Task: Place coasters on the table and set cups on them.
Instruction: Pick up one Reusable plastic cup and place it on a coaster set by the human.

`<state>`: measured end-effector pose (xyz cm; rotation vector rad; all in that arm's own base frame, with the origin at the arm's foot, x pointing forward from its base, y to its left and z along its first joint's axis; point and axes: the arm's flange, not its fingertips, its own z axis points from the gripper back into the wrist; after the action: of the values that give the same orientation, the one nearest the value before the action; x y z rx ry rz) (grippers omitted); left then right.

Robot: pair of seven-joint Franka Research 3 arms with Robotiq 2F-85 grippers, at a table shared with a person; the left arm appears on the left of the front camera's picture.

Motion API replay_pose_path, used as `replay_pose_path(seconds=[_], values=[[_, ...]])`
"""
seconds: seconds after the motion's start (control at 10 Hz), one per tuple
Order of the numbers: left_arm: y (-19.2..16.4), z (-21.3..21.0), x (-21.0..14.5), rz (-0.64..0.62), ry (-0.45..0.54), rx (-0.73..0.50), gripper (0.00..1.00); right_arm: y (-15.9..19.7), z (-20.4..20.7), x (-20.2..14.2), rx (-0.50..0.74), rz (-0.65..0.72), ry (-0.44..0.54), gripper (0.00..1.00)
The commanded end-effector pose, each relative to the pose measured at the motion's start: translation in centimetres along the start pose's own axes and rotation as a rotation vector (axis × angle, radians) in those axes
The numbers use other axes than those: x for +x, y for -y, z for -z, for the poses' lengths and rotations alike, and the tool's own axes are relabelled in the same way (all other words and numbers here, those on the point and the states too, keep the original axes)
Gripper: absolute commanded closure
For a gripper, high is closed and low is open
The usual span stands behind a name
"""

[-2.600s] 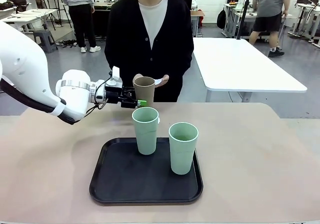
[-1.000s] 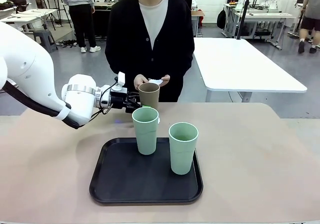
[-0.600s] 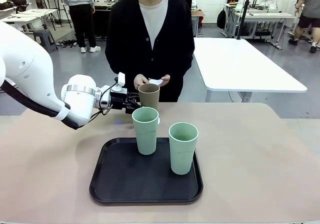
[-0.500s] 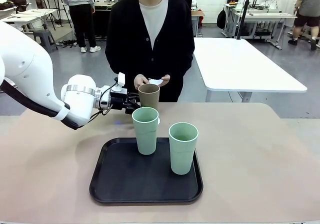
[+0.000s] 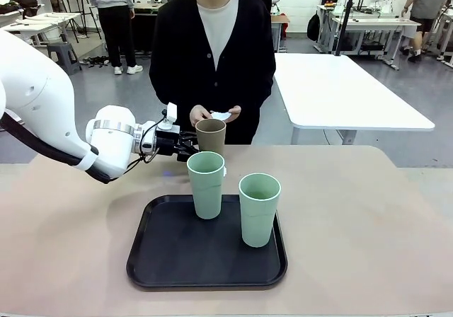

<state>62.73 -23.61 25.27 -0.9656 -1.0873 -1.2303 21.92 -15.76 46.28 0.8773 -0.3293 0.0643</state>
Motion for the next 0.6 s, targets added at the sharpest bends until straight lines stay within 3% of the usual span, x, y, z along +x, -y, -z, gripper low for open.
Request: replay_pose_path(seconds=[0.0,0.5], values=[[0.47,-0.16,-0.23,-0.017,-0.045,-0.016,0.00,0.11,-0.06,0.12,0.023,-0.015,0.007,0.00],[0.57,-0.69,-0.12,-0.009,-0.081,-0.029,0.00,0.11,-0.06,0.12,0.023,-0.015,0.007,0.00]])
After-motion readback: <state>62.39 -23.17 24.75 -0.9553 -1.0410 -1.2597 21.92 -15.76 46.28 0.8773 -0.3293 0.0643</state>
